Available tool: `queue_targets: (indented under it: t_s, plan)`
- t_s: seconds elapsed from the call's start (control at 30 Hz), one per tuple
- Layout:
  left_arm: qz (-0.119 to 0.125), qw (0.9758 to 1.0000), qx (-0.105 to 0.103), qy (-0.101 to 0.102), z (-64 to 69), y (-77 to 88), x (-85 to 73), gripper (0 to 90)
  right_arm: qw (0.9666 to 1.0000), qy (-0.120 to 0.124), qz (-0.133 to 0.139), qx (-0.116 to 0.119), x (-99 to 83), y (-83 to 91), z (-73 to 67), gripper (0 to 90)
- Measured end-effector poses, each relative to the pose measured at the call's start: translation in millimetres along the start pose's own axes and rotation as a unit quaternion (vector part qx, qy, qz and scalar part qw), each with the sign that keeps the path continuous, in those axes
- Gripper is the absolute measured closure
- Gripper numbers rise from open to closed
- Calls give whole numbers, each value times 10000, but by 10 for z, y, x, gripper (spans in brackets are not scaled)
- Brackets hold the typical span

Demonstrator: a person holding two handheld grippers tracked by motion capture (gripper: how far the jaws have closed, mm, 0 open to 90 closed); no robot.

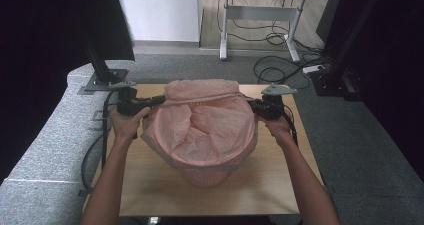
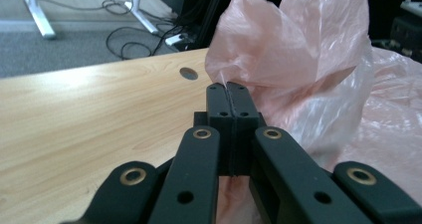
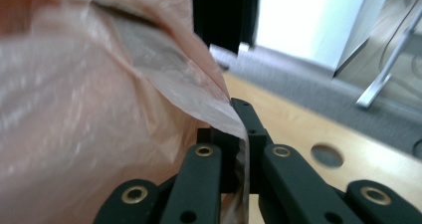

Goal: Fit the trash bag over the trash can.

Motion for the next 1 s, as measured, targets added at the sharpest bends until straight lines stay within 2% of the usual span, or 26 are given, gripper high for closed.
queue_targets:
  t_s: [0.07,0.13,0.2,0.23,0.27,0.3,0.33,0.37,0.4,0.43,0.5,0.57,0.6,0.67,0.7,0.8,0.87,0.9,1.0]
  plan:
    - [-56,9999,-59,86,-22,-50,-29,900,9998,54,-152,86,-64,-65,-8,889]
    - [-84,9998,-129,152,-30,-93,-49,900,9994,9,-238,231,-99,-116,-36,890]
    - [-215,9995,-111,183,-31,-130,-64,900,9988,-22,-337,356,-117,-166,-68,891]
    - [-348,9992,-43,213,-39,-154,-76,900,9985,-50,-397,381,-126,-191,-83,891]
    - [-713,9971,235,82,-53,-209,-118,900,9982,-55,-473,377,-135,-219,-98,891]
    - [-1052,9939,335,-27,-72,-293,-197,900,9974,-2,-645,314,-151,-251,-103,892]
    - [-990,9949,191,79,-78,-324,-234,900,9961,-15,-855,193,-183,-288,-90,892]
    - [-849,9961,55,221,-93,-340,-268,900,9955,2,-931,174,-206,-303,-80,892]
    - [-759,9965,-53,339,-109,-342,-290,900,9956,13,-902,242,-226,-309,-81,892]
    - [-657,9972,-141,343,-99,-313,-284,900,9967,-10,-781,242,-221,-294,-95,891]
    - [-445,9988,-67,207,-64,-192,-208,900,9982,68,-564,214,-168,-224,-137,890]
    - [-189,9997,-25,171,-46,-40,-114,900,9985,136,-527,110,-119,-158,-155,888]
    - [-132,9999,48,89,-36,29,-81,899,9986,152,-492,97,-99,-122,-156,884]
    - [14,9999,99,-11,-11,158,-40,891,9991,77,-409,41,-69,-50,-133,851]
    - [119,9999,113,-43,5,217,-23,843,9992,28,-385,53,-61,-15,-118,825]
    - [418,9990,40,-134,86,360,14,736,9997,-43,-230,-11,-45,85,-87,630]
    - [537,9982,34,-253,144,422,47,655,9999,-32,-88,-52,-15,189,-70,539]
    - [587,9978,53,-307,170,446,67,639,10000,-12,-44,-25,3,245,-61,509]
    - [659,9970,-77,-403,248,485,126,557,9999,40,144,41,83,423,-38,447]
Point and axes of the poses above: each handheld gripper's, and its own axes: y roughly backward along the jaws, x roughly out of its top, z roughly to its right, the point moved 4 cm from there along -y, roughly forward along the jaws, and after that the axes turned 7 degrees about -y, right-handed, at the moved point
